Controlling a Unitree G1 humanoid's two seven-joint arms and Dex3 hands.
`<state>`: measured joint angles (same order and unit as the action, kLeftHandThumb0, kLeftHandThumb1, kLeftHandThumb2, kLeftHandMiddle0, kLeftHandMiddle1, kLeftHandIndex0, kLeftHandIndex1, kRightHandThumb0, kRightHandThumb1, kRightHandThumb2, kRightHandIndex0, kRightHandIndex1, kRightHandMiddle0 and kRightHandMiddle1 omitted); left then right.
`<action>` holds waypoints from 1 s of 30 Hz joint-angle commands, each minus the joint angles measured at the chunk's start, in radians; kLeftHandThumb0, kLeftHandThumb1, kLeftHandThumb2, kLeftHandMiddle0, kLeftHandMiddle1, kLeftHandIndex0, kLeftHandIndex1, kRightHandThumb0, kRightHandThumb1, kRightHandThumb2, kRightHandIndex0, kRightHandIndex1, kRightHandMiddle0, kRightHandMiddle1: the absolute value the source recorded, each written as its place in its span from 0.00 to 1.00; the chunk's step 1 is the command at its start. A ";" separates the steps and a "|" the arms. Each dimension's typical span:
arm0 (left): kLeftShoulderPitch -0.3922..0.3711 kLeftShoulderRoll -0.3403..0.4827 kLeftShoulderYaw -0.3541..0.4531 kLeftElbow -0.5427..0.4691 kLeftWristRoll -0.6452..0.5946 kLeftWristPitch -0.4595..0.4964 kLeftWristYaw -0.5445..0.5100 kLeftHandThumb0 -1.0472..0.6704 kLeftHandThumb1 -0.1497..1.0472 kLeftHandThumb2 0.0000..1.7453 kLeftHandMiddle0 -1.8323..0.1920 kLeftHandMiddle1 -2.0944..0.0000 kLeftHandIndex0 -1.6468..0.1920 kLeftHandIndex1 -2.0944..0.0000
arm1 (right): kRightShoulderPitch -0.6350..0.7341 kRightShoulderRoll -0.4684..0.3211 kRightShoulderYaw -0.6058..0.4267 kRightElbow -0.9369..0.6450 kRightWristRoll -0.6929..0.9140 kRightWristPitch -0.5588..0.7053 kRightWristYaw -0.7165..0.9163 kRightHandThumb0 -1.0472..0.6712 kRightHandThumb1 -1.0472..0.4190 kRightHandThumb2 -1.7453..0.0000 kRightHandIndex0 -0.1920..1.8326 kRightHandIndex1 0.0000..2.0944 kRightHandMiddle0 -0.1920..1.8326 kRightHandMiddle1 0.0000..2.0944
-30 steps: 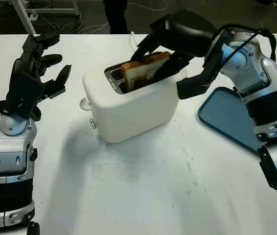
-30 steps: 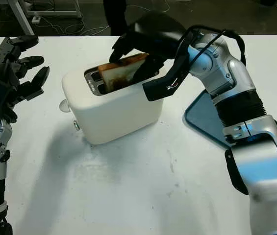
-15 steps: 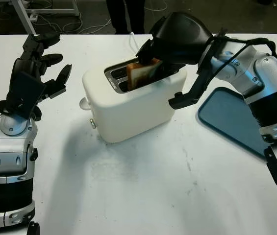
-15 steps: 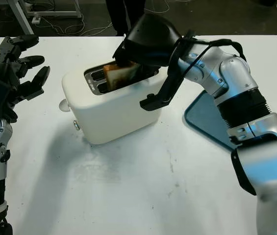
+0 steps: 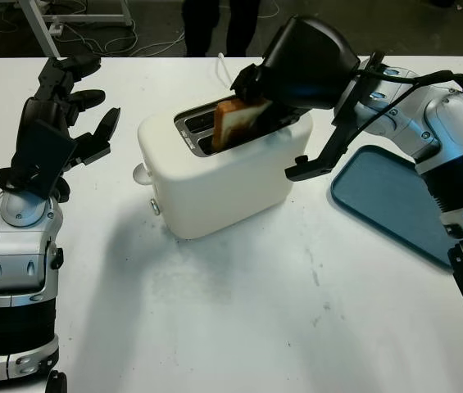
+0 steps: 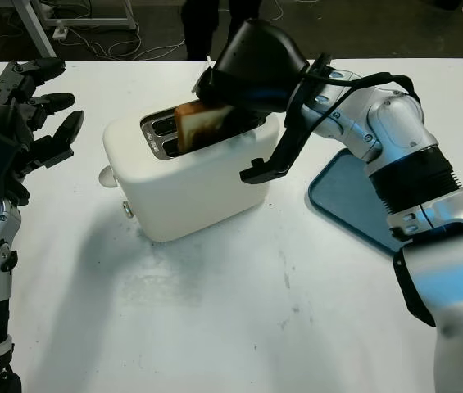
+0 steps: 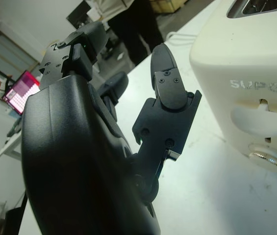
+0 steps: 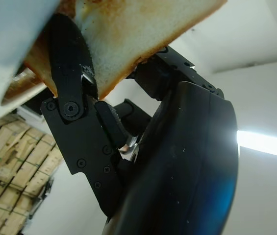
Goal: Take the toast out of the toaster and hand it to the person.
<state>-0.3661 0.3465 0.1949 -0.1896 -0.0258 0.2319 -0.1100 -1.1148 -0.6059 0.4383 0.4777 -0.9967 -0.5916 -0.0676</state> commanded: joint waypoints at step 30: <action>0.012 -0.004 -0.003 0.003 0.008 -0.021 0.016 0.49 0.75 0.40 0.91 0.55 0.90 0.62 | -0.305 0.088 -0.295 0.793 0.577 0.225 0.113 0.36 0.09 0.75 0.60 0.83 0.48 0.83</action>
<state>-0.3614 0.3429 0.1931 -0.1900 -0.0244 0.2226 -0.0937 -1.4292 -0.5350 0.1457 1.2545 -0.4362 -0.4100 0.0606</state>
